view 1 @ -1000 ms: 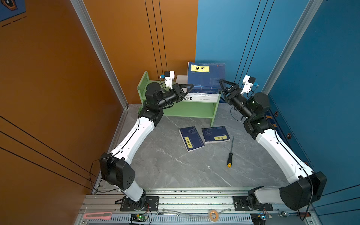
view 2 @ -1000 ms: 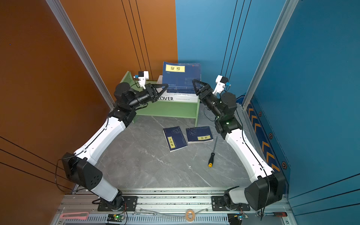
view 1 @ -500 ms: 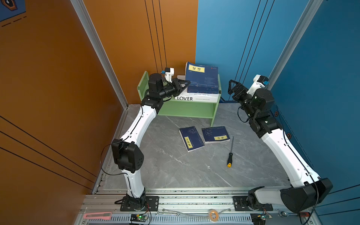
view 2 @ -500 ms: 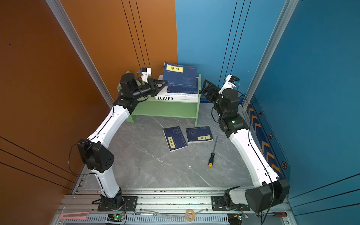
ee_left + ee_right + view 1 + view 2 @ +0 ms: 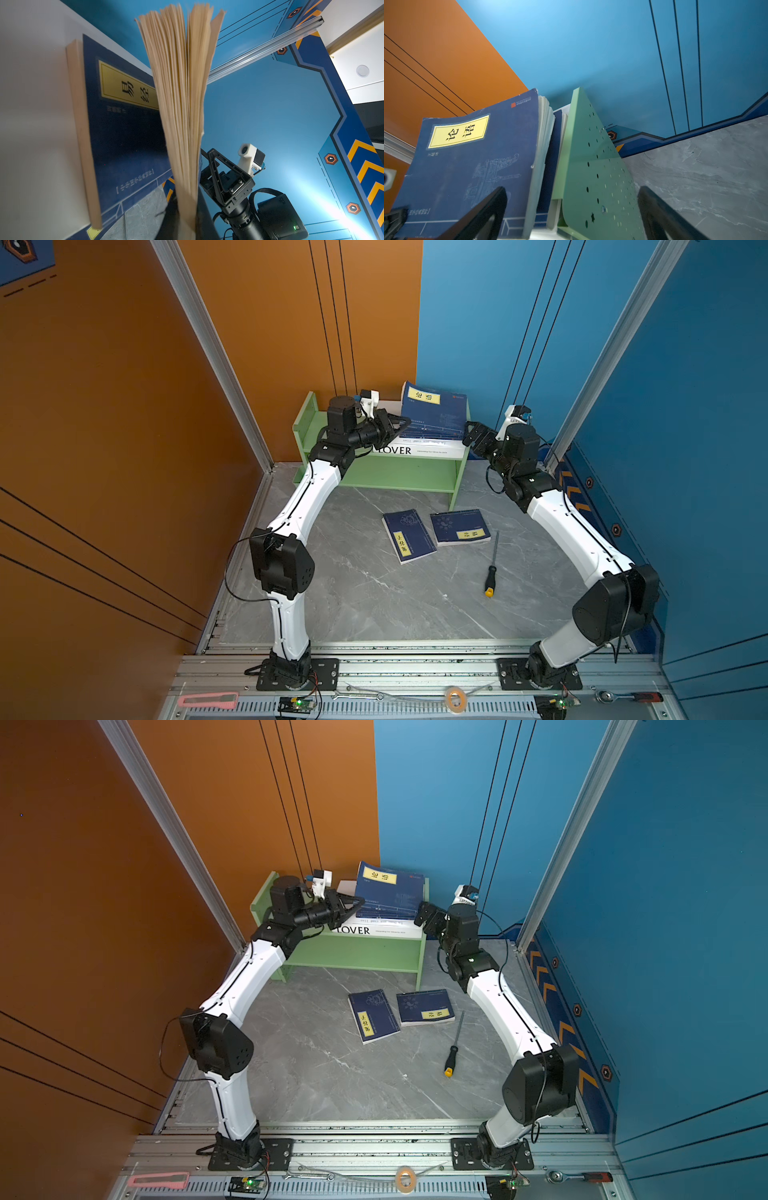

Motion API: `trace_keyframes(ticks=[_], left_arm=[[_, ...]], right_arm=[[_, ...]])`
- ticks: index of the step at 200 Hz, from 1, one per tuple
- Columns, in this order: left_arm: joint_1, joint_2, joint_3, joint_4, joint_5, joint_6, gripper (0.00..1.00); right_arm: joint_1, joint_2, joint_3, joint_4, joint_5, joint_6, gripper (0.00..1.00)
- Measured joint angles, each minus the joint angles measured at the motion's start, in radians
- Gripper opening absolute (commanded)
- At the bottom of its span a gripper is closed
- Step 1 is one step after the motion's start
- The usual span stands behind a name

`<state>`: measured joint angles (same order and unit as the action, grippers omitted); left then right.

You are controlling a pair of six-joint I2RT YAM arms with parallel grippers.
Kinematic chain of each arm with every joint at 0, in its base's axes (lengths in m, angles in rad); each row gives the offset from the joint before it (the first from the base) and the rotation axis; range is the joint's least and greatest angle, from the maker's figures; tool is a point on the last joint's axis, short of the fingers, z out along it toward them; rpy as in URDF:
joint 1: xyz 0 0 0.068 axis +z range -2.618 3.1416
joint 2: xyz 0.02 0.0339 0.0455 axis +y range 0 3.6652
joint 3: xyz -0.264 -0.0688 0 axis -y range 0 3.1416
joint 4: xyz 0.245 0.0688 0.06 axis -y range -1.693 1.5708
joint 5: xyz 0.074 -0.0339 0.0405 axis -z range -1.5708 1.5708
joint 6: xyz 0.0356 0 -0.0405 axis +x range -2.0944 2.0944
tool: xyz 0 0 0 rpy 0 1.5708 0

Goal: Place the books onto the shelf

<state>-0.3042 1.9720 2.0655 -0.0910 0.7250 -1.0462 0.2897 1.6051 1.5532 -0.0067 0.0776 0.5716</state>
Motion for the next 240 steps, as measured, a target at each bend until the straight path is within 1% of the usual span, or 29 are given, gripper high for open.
trace_keyframes(ticks=[48, 74, 117, 240], left_arm=[[-0.017, 0.004, 0.017, -0.064, -0.035, 0.018, 0.00], [-0.017, 0.004, 0.017, -0.066, -0.051, 0.013, 0.00], [-0.016, 0.004, 0.011, -0.037, -0.071, -0.028, 0.00], [-0.015, 0.014, 0.011, -0.042, -0.067, -0.027, 0.00]], right_arm=[[0.000, 0.002, 0.037, 0.026, -0.019, 0.000, 1.00], [0.000, 0.007, 0.049, 0.037, -0.026, 0.000, 1.00], [0.000, 0.026, 0.049, 0.037, -0.031, 0.001, 1.00], [0.000, 0.077, 0.065, 0.043, -0.047, 0.010, 1.00]])
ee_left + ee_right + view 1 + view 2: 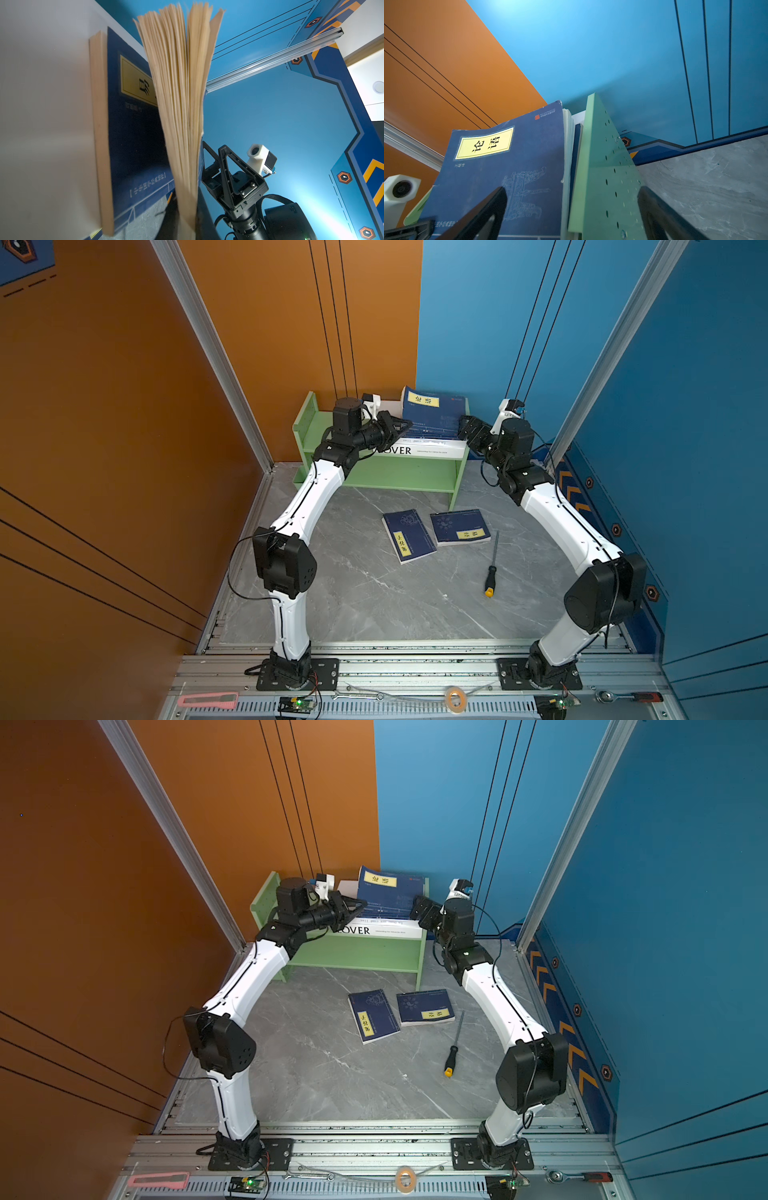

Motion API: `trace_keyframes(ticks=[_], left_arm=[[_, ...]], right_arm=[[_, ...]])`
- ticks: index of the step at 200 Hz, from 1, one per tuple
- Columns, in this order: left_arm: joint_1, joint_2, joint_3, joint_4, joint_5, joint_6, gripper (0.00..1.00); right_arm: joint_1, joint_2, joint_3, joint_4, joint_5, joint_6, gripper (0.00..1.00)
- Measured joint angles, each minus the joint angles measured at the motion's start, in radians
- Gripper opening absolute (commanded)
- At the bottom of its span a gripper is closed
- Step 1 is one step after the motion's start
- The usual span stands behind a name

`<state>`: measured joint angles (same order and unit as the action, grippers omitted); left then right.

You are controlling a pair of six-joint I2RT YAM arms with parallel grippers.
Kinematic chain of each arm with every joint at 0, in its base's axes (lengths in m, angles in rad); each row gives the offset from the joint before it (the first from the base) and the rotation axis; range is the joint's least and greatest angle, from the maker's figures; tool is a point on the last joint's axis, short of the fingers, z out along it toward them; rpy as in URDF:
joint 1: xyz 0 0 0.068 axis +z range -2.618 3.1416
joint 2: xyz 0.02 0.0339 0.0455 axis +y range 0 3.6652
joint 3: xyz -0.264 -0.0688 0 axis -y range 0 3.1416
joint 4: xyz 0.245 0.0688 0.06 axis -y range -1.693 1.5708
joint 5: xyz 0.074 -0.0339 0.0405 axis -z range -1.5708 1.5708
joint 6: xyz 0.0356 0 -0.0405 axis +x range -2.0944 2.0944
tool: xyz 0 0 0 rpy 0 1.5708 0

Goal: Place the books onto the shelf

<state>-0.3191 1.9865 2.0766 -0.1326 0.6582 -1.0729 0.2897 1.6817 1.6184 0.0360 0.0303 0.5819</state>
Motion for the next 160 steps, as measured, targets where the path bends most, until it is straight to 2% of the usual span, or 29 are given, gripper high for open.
trace_keyframes(ticks=[53, 90, 160], left_arm=[[0.000, 0.002, 0.000, 0.000, 0.000, 0.000, 0.00], [0.000, 0.002, 0.000, -0.001, 0.000, 0.000, 0.02], [0.002, 0.002, 0.001, -0.021, -0.006, 0.006, 0.21]], right_arm=[[0.000, 0.011, 0.013, 0.001, 0.000, 0.002, 0.99], [0.008, 0.029, 0.002, 0.001, 0.045, -0.003, 0.97], [0.011, 0.043, -0.014, 0.008, 0.082, -0.003, 0.95]])
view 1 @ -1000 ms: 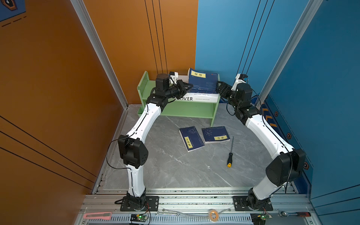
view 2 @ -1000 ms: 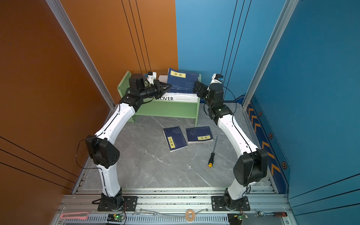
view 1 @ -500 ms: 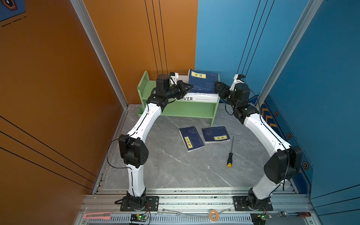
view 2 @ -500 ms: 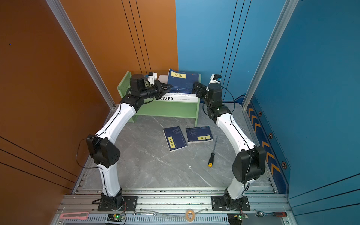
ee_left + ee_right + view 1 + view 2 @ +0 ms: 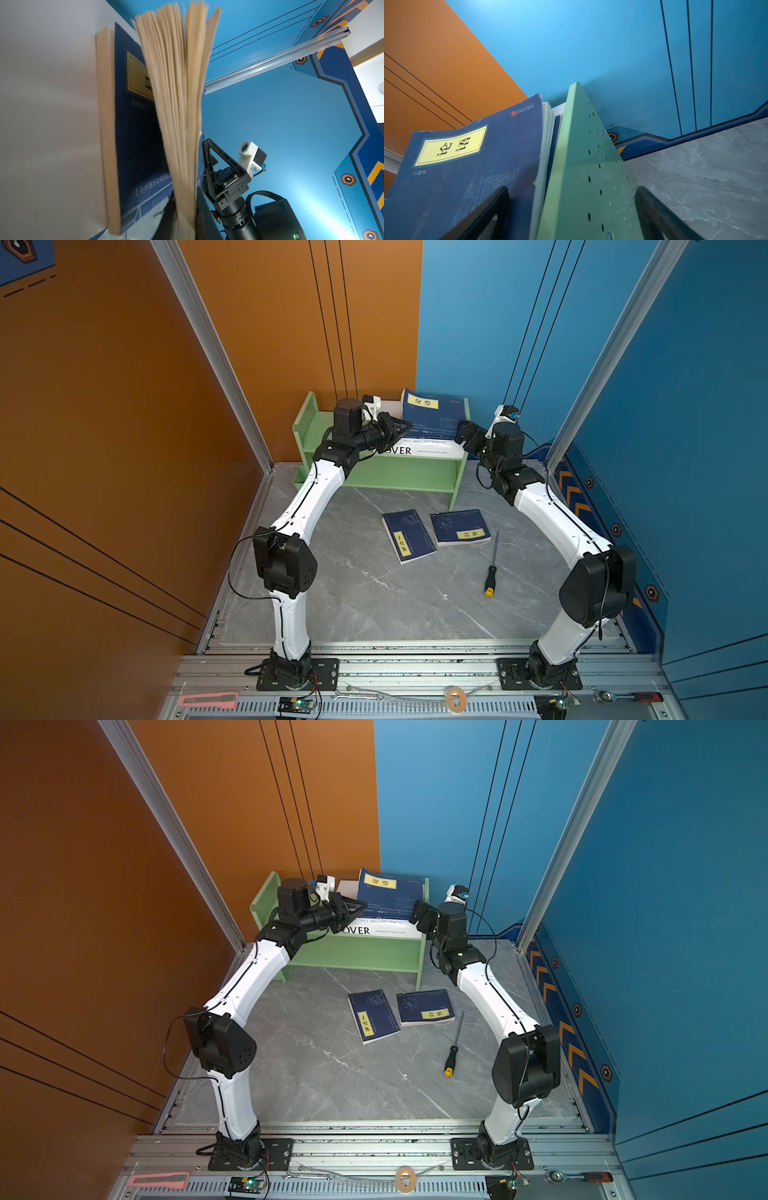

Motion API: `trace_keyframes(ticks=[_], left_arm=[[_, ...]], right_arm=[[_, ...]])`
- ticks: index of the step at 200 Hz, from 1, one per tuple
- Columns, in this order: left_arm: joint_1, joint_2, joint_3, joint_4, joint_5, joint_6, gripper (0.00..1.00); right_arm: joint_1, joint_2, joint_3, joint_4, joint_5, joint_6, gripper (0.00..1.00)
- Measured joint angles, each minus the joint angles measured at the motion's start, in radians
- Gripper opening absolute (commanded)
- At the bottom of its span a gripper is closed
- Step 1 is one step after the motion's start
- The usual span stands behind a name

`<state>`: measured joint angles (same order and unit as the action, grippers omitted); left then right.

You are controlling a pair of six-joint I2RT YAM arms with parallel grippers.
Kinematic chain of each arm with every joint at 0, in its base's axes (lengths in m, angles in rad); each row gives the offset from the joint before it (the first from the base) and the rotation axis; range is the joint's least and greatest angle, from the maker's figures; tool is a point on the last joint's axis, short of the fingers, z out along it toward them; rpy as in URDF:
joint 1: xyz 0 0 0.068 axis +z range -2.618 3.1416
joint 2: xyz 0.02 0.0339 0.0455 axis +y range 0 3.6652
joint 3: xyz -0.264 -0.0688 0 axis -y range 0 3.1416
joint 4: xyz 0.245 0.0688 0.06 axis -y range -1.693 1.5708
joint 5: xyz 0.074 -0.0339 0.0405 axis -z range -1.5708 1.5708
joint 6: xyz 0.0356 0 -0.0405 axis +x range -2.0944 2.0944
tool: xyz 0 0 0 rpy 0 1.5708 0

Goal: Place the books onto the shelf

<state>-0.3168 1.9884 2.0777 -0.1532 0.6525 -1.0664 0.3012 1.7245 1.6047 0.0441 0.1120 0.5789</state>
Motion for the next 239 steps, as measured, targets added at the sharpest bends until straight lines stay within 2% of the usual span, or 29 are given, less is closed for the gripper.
trace_keyframes(ticks=[65, 173, 208, 239], left_arm=[[0.024, 0.008, 0.032, -0.027, -0.034, 0.027, 0.37], [0.048, 0.010, 0.061, -0.029, -0.058, 0.056, 0.41], [0.056, -0.008, -0.002, 0.030, -0.049, 0.081, 0.54], [0.068, -0.109, -0.156, 0.066, -0.026, 0.134, 0.70]], right_arm=[[0.004, 0.000, 0.000, 0.000, 0.010, -0.005, 0.95], [0.021, 0.000, 0.002, -0.008, 0.016, -0.016, 0.97], [0.021, 0.000, 0.019, -0.008, -0.047, -0.065, 0.99], [0.021, -0.021, 0.023, 0.008, -0.103, -0.106, 1.00]])
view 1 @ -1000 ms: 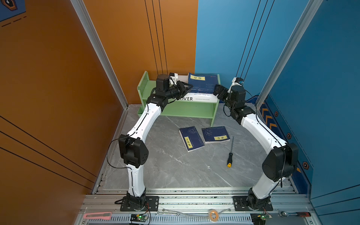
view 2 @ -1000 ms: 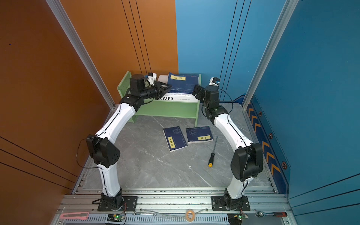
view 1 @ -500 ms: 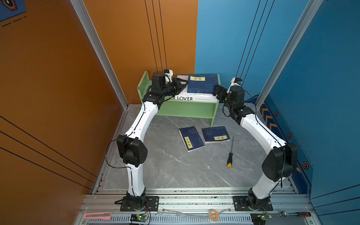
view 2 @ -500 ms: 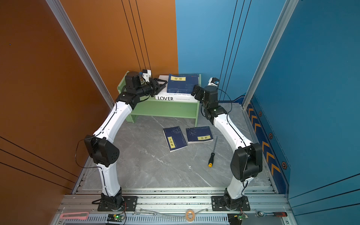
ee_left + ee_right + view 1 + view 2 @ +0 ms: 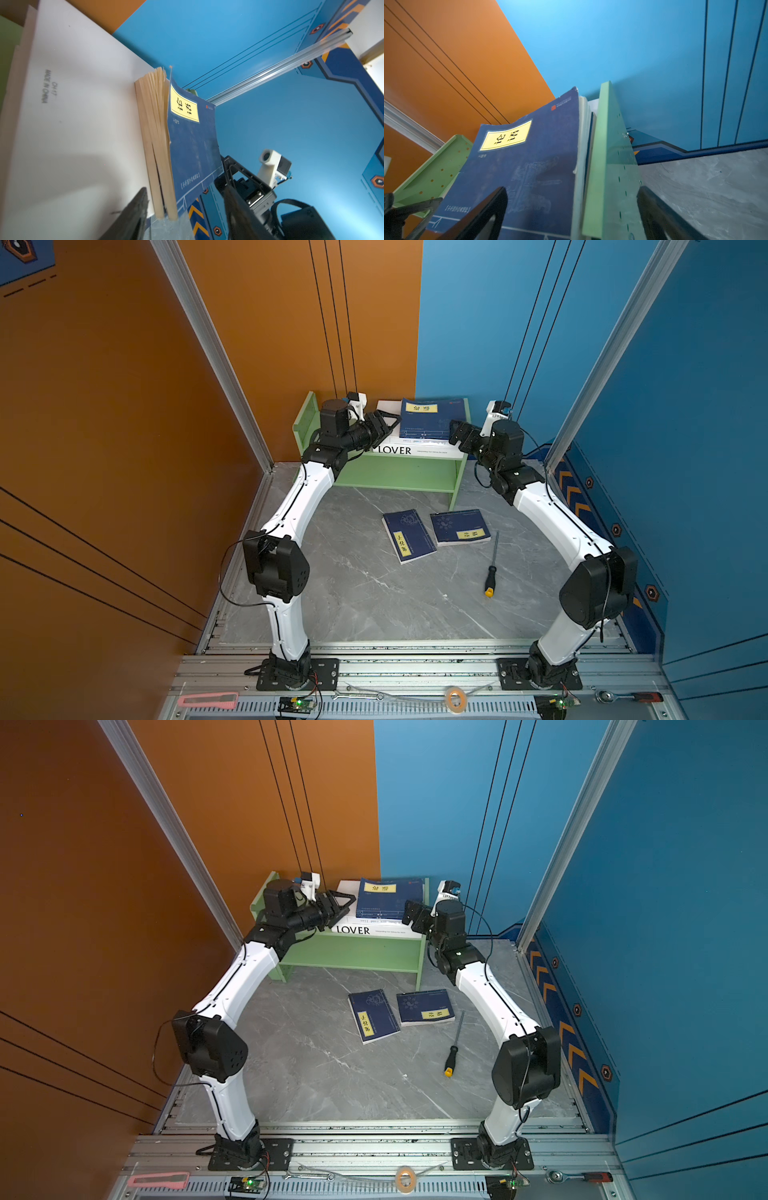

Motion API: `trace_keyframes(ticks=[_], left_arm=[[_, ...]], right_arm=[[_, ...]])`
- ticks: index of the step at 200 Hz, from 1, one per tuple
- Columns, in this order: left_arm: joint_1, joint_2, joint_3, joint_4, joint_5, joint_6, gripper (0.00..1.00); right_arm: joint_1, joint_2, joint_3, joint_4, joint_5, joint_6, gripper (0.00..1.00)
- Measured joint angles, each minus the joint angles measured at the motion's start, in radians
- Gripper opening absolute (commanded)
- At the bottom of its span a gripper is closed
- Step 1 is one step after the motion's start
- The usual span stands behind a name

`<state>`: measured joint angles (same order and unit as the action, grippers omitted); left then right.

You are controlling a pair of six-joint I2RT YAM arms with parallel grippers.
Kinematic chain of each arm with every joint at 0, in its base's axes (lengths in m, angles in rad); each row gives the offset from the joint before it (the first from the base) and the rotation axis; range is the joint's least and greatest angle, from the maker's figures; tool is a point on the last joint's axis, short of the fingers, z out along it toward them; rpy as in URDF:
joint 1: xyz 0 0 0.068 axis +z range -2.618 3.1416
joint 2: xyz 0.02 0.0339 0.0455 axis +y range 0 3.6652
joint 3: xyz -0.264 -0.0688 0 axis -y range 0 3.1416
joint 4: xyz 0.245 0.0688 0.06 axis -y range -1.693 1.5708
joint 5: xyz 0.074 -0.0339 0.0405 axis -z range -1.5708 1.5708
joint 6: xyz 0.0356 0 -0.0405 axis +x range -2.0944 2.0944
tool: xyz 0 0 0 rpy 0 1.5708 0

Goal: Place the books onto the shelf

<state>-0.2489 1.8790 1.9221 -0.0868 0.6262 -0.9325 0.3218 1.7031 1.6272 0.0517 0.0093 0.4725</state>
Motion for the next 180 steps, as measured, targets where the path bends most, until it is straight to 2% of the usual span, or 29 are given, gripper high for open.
trace_keyframes(ticks=[15, 55, 91, 142, 180], left_arm=[[0.006, -0.089, -0.103, 0.021, 0.010, 0.031, 0.75], [0.027, -0.344, -0.330, 0.072, 0.026, 0.107, 0.81], [0.027, -0.497, -0.513, 0.092, 0.024, 0.152, 0.82], [0.001, -0.590, -0.802, 0.082, -0.054, 0.165, 0.83], [-0.086, -0.570, -0.981, 0.086, -0.157, 0.150, 0.83]], right_arm=[[0.000, -0.039, -0.007, 0.019, -0.019, -0.021, 1.00], [0.000, -0.236, -0.053, 0.041, -0.033, -0.066, 1.00], [0.002, -0.426, -0.190, 0.053, -0.023, -0.072, 1.00], [0.045, -0.569, -0.480, -0.051, 0.028, -0.014, 1.00], [0.115, -0.613, -0.690, -0.113, 0.048, 0.070, 1.00]])
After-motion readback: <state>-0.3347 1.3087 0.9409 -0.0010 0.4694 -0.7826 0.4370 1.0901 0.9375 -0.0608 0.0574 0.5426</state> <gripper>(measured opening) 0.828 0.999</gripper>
